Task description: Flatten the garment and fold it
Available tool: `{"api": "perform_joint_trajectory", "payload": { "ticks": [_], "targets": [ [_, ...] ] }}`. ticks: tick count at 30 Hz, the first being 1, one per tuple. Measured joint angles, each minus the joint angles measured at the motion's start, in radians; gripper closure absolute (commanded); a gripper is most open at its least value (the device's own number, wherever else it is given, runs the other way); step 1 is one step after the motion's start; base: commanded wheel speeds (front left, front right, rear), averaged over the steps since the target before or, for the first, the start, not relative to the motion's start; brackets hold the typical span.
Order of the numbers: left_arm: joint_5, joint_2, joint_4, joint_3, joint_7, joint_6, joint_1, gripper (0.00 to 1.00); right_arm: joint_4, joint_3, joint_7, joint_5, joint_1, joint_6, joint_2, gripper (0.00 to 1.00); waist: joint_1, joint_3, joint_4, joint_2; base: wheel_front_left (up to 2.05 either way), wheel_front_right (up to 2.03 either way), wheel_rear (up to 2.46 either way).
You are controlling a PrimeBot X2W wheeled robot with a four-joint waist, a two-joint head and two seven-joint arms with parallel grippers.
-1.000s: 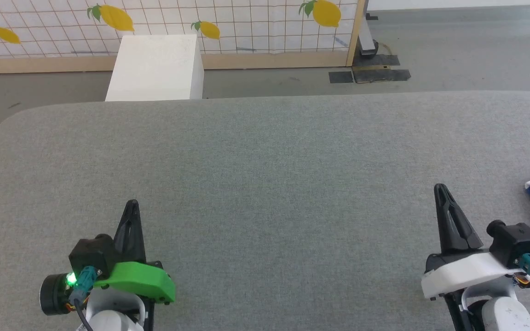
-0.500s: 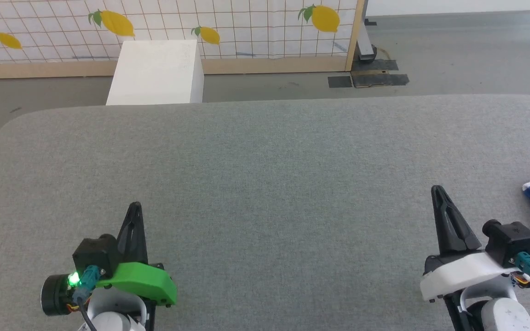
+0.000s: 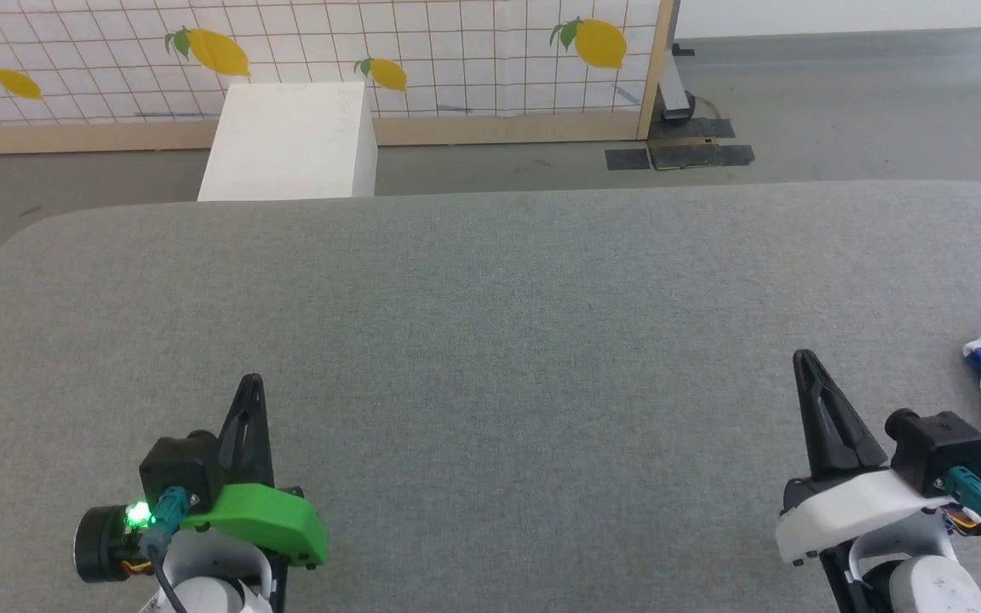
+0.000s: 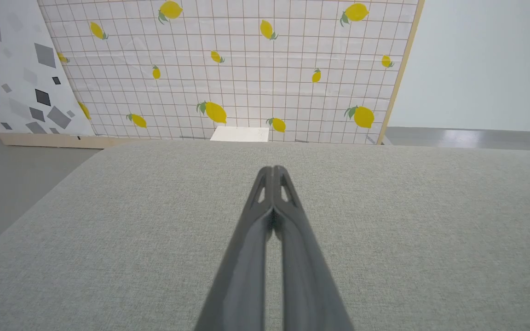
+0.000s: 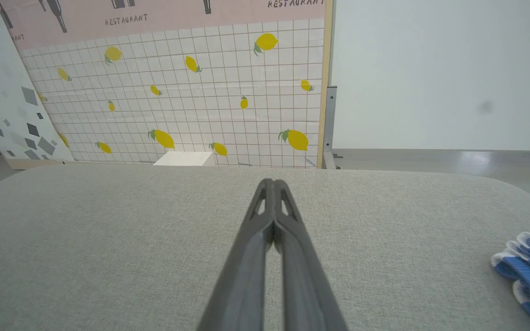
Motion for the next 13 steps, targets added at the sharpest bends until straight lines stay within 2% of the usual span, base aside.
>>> {"api": "perform_joint_trajectory", "payload": {
  "ticks": [13],
  "targets": [
    [0.022,-0.003,-0.013,0.006,0.027,-0.007,0.006,1.00,-0.015,0.004,0.024,-0.021,0.002,0.000,0.000,1.00,0.0000,-0.011,-0.001,0.0000,0.00,0.00,0.00]
  ]
}}
